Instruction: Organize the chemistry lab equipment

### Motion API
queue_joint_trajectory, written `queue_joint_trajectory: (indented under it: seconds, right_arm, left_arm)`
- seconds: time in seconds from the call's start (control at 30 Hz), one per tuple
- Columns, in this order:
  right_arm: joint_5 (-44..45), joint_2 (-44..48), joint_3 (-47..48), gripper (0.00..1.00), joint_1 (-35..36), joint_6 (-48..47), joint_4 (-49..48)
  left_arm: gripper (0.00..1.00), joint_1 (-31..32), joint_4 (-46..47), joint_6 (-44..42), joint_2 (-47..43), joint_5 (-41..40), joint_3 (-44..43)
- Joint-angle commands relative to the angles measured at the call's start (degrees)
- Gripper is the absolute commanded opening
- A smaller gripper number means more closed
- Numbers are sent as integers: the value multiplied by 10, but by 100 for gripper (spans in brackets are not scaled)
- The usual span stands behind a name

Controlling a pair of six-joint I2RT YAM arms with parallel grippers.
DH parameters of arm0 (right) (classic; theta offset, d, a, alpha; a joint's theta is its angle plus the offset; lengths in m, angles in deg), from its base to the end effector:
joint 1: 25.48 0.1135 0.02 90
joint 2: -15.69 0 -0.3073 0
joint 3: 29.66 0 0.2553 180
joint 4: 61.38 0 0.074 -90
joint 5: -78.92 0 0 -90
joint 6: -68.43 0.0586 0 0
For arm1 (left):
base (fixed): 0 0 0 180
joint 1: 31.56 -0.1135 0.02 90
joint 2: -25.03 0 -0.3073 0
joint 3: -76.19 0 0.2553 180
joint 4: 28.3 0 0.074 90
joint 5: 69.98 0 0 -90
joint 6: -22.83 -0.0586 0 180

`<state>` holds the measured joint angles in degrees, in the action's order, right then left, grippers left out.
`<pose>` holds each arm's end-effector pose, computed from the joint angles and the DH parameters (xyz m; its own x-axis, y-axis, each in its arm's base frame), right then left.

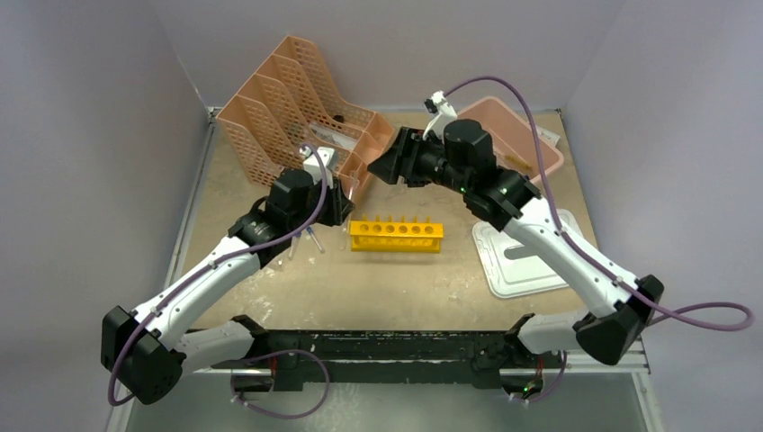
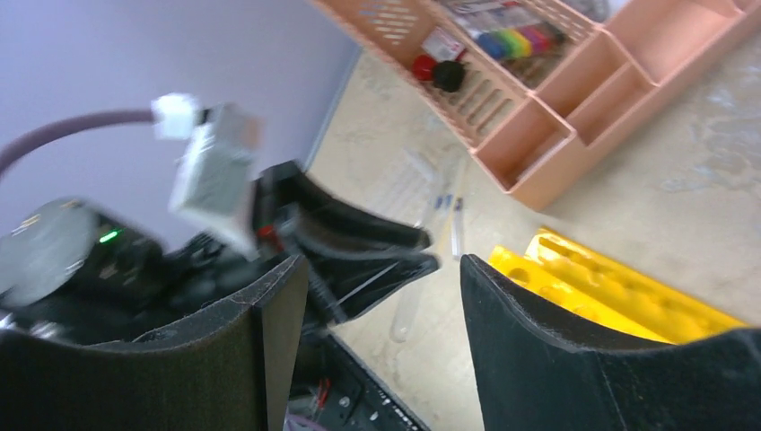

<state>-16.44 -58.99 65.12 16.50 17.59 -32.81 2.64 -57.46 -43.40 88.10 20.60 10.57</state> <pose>0.2264 0.2111 0.4781 -0.5488 0.3520 -0.7582 -0.5005 0.5882 0.6353 0.2101 -0.1435 0.3394 -0.5686 -0.1009 -0.8164 0.3719 0.8537 -0.3645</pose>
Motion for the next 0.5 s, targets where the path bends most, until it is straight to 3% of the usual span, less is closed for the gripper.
queue_joint_trajectory:
  seconds: [0.0, 0.23, 0.47]
  right_arm:
    - [-44, -38, 22, 66, -42, -15, 11]
    - [-210, -124, 62, 66, -65, -51, 16]
    - [-248, -164, 65, 64, -66, -19, -3]
  left_arm:
    - [3, 2, 49, -47, -11, 67, -23]
    - [1, 2, 64, -49, -8, 132, -13]
    - [1, 2, 68, -47, -11, 139, -10]
